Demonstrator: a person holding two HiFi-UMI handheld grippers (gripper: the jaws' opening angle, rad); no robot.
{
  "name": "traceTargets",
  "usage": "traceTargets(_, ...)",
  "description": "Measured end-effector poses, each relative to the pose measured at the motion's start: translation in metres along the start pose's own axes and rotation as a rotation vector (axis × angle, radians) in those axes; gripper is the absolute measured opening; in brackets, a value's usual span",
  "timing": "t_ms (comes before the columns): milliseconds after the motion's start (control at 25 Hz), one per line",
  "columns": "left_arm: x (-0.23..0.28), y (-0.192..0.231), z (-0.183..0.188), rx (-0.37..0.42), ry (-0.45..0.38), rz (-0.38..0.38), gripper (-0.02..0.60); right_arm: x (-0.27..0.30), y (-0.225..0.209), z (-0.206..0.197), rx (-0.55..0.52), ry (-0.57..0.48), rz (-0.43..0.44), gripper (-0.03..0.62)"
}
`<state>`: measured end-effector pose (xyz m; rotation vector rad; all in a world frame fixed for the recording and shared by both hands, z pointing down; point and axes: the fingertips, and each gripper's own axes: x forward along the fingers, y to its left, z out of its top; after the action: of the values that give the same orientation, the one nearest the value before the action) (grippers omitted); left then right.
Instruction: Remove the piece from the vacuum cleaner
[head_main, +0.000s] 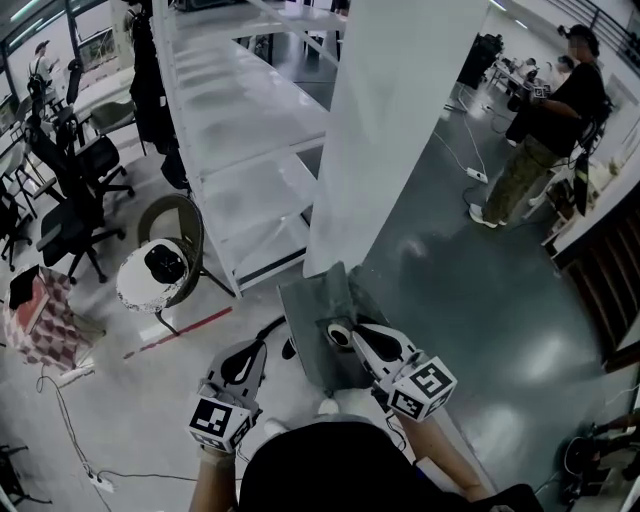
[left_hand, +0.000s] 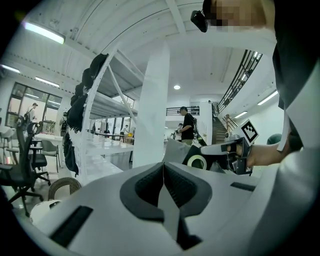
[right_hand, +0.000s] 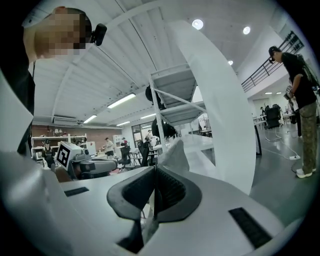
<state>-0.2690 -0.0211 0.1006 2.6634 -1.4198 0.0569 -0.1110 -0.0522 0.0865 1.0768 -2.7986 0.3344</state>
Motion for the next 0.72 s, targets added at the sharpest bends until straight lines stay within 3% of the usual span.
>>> traceTargets(720,-0.007,0.009,-0.011,0.021,0.016,0.038,0.018,0.014,0.000,-0.003,0.033,-0.002,0.044,0.046)
